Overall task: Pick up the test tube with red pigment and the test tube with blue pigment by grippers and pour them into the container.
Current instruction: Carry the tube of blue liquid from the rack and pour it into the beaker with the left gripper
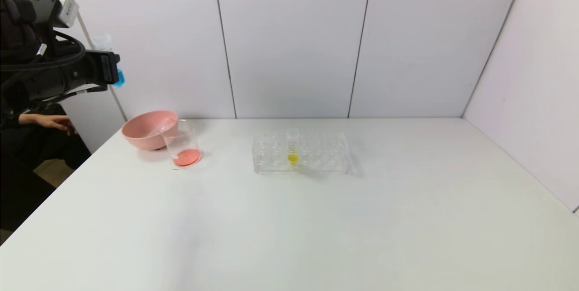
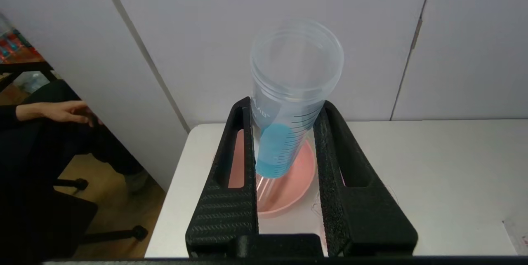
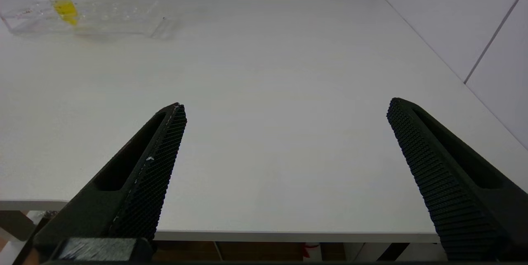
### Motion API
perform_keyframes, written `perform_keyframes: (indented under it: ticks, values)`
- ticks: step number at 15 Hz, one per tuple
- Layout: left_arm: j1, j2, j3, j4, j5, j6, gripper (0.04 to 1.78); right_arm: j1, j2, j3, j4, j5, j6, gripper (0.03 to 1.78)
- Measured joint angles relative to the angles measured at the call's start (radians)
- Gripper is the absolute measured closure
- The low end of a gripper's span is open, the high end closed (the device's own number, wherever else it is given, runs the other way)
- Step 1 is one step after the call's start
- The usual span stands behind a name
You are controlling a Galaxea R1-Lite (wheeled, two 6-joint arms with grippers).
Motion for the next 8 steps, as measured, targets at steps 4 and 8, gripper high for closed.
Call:
perform_keyframes:
  ticks: [4,8]
  values:
    - [0.015,0.020,-0.004,0.002,-0.072,0.000,1.38,0.000,0.000,0.000,0.000,0.000,0.000,0.04]
    - [0.071,0.041,-0.039,0.109,-0.204,0.083,1.38,0.000,0.000,0.000,0.000,0.000,0.000,0.04]
